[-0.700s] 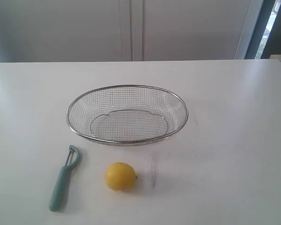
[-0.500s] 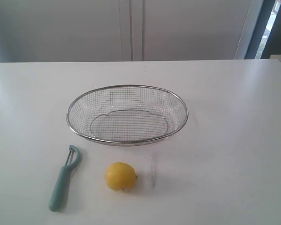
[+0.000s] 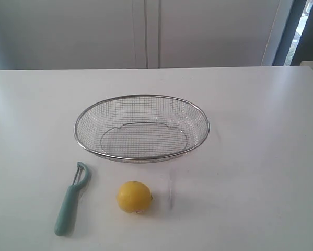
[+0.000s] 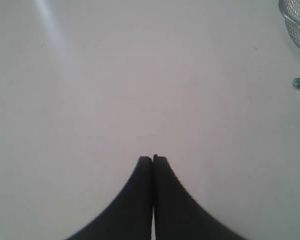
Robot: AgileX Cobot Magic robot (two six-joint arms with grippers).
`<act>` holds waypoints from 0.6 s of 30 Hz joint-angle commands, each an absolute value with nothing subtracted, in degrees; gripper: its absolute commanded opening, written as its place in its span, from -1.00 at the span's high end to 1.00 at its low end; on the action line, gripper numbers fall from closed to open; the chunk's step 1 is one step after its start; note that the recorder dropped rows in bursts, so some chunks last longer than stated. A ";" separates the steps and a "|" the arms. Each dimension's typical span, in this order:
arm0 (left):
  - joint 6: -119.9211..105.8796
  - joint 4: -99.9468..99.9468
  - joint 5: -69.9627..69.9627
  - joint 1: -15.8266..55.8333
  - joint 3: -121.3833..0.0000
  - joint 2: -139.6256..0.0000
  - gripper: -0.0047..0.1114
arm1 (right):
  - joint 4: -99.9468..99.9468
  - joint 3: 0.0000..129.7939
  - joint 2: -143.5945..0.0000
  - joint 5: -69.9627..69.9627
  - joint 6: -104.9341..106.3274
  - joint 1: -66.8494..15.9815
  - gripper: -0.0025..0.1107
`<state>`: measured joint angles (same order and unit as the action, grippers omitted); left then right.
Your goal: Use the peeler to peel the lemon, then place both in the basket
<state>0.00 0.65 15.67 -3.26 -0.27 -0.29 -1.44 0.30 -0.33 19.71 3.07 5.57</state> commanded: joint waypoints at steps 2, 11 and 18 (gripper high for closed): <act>0.00 0.83 15.41 -3.33 0.00 0.00 0.92 | -1.71 0.00 0.00 19.20 2.79 5.76 0.96; 0.00 0.83 15.41 -3.33 0.00 0.00 0.92 | -1.71 0.00 0.00 13.50 2.79 5.76 0.96; 0.00 0.83 15.41 -3.33 0.00 0.00 0.92 | -1.71 0.00 0.00 0.49 2.79 5.76 0.96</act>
<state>0.00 0.65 15.67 -3.26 -0.27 -0.29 -1.44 0.30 -0.33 3.30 3.07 5.57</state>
